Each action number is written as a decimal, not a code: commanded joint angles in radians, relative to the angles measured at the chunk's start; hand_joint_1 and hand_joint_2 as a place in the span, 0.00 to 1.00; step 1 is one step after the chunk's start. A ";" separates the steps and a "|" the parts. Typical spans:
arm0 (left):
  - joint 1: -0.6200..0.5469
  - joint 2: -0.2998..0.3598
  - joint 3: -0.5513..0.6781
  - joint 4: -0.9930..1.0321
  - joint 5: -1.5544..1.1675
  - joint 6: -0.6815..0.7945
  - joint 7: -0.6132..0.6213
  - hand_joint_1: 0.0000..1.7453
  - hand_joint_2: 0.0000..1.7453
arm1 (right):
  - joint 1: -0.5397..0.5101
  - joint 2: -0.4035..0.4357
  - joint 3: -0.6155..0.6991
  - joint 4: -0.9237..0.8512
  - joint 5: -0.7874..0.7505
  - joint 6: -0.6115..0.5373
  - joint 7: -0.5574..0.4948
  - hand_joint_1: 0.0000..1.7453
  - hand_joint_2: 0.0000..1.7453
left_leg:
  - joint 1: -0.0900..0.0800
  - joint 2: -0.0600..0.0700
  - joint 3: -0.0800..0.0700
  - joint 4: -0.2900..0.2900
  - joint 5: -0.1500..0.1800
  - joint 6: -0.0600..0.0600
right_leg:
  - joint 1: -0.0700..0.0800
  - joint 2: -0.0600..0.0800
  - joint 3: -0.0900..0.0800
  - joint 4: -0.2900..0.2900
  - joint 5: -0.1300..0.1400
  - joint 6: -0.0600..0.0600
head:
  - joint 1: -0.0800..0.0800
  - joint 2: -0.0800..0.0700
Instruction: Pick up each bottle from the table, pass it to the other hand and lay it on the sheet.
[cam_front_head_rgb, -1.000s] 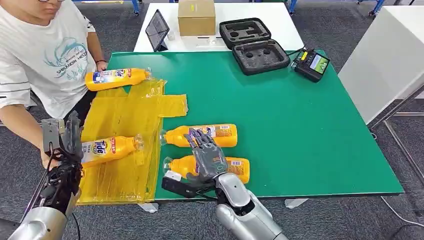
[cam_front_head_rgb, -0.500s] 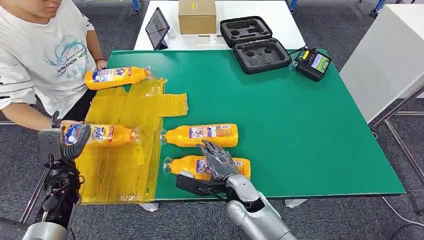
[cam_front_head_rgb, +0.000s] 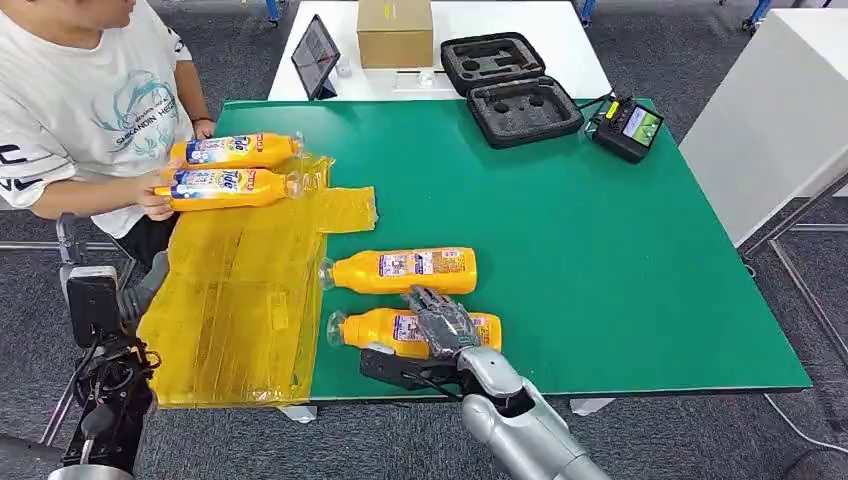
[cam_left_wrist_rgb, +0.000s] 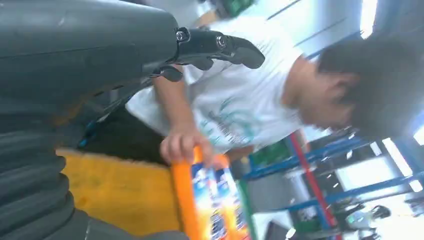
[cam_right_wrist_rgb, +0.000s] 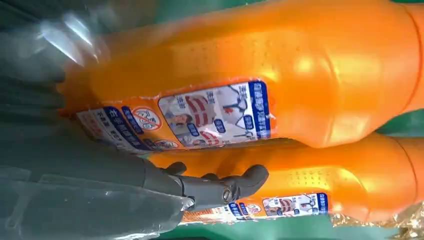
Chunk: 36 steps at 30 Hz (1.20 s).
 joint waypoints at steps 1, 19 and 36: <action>0.025 -0.030 -0.031 -0.092 0.000 0.020 0.003 0.00 1.00 | -0.057 -0.027 0.041 0.166 -0.018 0.030 0.012 0.96 1.00 | 0.001 -0.002 0.003 -0.001 -0.001 0.000 | 0.001 -0.001 0.004 -0.001 -0.001 0.000 | 0.000 0.000; 0.039 -0.067 -0.025 -0.088 0.049 -0.025 0.003 0.00 1.00 | -0.072 -0.027 0.044 0.155 -0.166 0.106 -0.130 1.00 1.00 | 0.001 -0.003 0.006 -0.002 -0.001 -0.001 | 0.001 -0.002 0.007 -0.002 -0.002 0.000 | 0.000 0.000; 0.128 -0.126 0.075 -0.064 0.314 -0.160 0.003 0.00 1.00 | 0.098 0.089 -0.192 -0.199 -0.638 -0.237 -0.705 1.00 1.00 | 0.001 0.001 0.005 -0.001 -0.003 -0.002 | 0.001 0.001 0.004 -0.001 -0.002 -0.001 | 0.000 0.000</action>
